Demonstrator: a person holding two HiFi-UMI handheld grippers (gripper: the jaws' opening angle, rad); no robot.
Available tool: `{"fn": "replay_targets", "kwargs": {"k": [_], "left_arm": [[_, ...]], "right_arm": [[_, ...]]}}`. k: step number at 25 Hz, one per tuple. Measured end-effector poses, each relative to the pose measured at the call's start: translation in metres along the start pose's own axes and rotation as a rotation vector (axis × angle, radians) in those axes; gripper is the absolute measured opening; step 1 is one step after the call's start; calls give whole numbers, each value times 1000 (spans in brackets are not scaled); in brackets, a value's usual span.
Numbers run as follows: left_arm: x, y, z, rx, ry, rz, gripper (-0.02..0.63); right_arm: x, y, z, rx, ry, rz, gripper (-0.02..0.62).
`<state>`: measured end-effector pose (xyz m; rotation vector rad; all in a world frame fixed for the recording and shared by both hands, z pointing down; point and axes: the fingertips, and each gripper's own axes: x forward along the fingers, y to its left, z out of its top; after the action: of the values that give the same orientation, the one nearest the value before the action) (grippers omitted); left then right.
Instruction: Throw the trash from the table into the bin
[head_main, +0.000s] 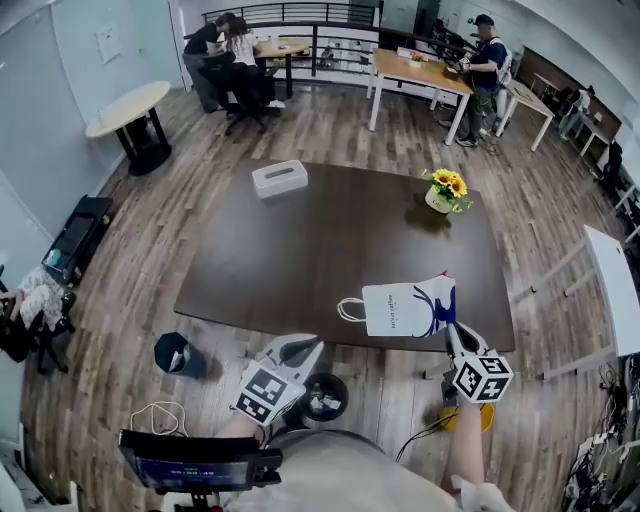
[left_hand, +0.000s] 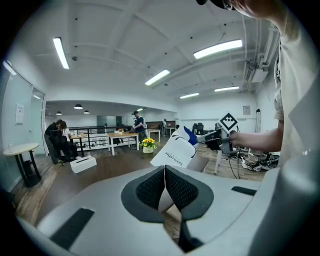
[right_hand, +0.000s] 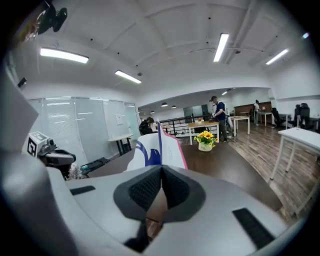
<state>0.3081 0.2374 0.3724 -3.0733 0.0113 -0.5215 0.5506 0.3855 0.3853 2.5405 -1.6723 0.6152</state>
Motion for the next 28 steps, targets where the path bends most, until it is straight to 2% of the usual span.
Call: {"fn": "replay_targets", "kwargs": {"k": [6, 11, 20, 28], "left_arm": [[-14, -72, -2, 5, 27, 50, 14], [-29, -100, -6, -2, 71, 130, 14], [-89, -102, -20, -49, 54, 257, 14], [-171, -61, -59, -111, 25, 363, 14]], "right_arm": [[-55, -17, -23, 36, -25, 67, 15], [-65, -20, -24, 38, -33, 148, 15], [-68, 35, -18, -2, -36, 266, 15], [-44, 126, -25, -82, -2, 332, 15]]}}
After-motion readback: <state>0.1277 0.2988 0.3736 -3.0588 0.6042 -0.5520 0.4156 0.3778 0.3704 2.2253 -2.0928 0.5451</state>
